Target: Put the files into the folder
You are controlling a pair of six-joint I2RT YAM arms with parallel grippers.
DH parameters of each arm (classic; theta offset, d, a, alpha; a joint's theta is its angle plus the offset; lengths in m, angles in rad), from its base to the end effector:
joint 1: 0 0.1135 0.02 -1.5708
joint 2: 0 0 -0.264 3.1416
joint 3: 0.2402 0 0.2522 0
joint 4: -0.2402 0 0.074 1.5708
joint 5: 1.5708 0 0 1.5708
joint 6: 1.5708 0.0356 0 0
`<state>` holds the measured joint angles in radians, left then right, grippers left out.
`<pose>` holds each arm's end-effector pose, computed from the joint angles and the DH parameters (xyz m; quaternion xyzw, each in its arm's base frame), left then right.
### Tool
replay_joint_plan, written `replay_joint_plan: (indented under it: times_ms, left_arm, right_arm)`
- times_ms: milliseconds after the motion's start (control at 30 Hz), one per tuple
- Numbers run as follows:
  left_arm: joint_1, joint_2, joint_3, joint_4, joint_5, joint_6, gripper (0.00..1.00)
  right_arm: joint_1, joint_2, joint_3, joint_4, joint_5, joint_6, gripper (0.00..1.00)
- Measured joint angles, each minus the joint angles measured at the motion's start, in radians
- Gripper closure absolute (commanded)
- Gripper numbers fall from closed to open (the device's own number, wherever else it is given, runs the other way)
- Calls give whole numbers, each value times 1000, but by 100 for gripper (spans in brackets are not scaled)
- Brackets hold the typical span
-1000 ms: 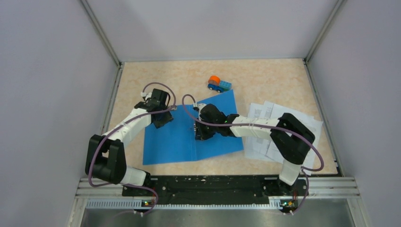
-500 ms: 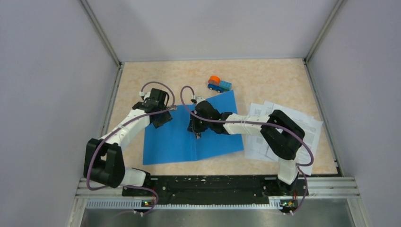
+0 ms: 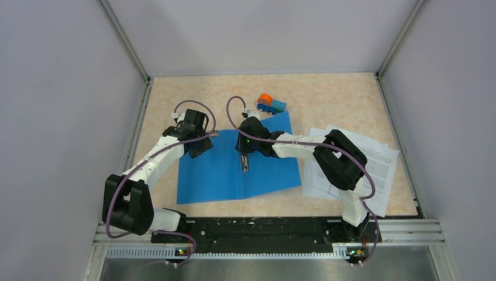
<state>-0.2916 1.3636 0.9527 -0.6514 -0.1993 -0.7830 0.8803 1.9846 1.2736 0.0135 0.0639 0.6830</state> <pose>0.2580 -0.0701 0.2339 -0.2585 0.9280 -0.0454 0.2643 0.2787 0.3338 0.1705 -0.0758 0.9026 0.2772 0.3204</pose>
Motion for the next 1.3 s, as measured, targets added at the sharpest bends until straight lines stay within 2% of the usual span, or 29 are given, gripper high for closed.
replay_joint_plan:
  times_ms: [133,367,633,767,900,1100,1300]
  left_arm:
    - [0,-10,1,1,11,6,43]
    - [-1,-40,3,20,63,33,35]
    - [-60,-46,70,35,108,59,26]
    - [-143,-37,130,59,127,61,25]
    - [-222,17,207,76,136,62,25]
    - [-385,232,398,138,184,55,28]
    - [-509,477,583,183,257,53,26]
  right_arm:
    - [-21,30,45,-14,7,0,80]
    - [-26,50,88,-56,11,-10,70]
    - [-26,-38,108,-155,23,-54,44]
    - [-30,-172,106,-200,52,-81,34]
    - [-66,-342,47,-250,114,-100,31]
    - [-196,-644,-158,-346,204,-96,29]
    - [-343,-864,-343,-483,266,-80,20]
